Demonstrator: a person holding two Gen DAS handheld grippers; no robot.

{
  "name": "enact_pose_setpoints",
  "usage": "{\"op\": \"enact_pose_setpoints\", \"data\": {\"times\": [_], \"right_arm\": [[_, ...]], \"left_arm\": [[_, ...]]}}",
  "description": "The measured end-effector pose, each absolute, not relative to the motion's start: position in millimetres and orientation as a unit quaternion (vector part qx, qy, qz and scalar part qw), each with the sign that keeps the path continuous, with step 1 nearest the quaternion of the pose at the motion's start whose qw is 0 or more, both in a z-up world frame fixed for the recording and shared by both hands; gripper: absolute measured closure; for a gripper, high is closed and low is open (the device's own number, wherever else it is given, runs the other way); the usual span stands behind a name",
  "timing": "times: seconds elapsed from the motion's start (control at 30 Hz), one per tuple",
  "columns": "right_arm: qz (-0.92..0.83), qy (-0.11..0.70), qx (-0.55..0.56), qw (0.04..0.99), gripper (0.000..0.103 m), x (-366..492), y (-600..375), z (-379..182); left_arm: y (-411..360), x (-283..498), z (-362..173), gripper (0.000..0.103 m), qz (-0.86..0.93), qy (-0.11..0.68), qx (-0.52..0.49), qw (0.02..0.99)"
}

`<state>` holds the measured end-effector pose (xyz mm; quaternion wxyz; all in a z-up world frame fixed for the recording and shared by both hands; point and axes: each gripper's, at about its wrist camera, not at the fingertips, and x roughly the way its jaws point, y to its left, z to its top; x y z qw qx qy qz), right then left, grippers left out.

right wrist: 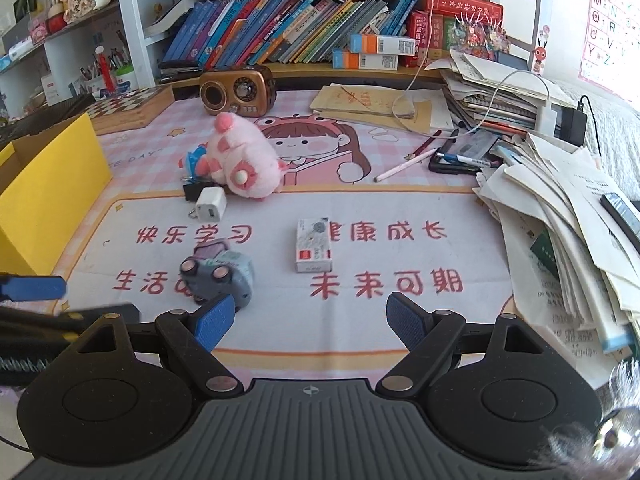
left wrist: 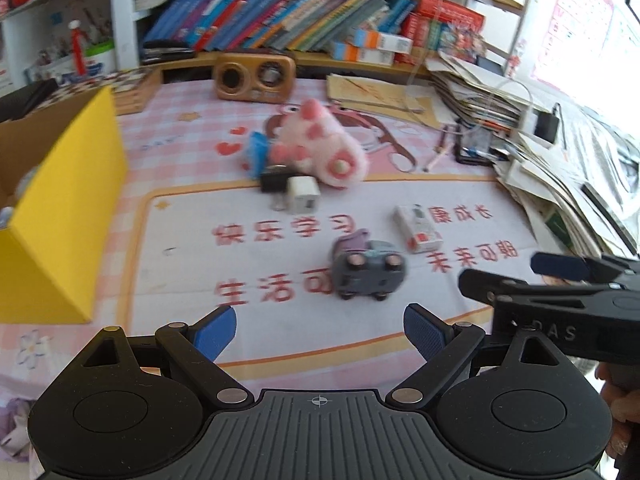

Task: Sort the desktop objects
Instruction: 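Move both tools back toward the grey toy car and small box, then grasp the grey toy truck with the left tool while the right tool grasps the white-red card box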

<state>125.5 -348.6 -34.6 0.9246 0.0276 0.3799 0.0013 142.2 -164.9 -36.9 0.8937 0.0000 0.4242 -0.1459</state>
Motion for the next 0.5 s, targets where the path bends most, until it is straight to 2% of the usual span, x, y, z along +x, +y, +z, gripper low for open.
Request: {"op": "enact_pose_setpoints", "data": {"times": [0.17, 0.3, 0.5], "right_arm": [[-0.009, 0.388, 0.033, 0.921, 0.025, 138, -369, -39], [-0.009, 0.395, 0.030, 0.918, 0.034, 150, -379, -42], [0.005, 0.399, 0.024, 0.916, 0.034, 163, -384, -44]], "left_arm": [[-184, 154, -44, 0.010, -0.158, 0.419, 0.007, 0.894], [-198, 166, -54, 0.011, -0.159, 0.415, 0.022, 0.895], [-217, 182, -73, 0.012, -0.155, 0.420, 0.036, 0.893]]}}
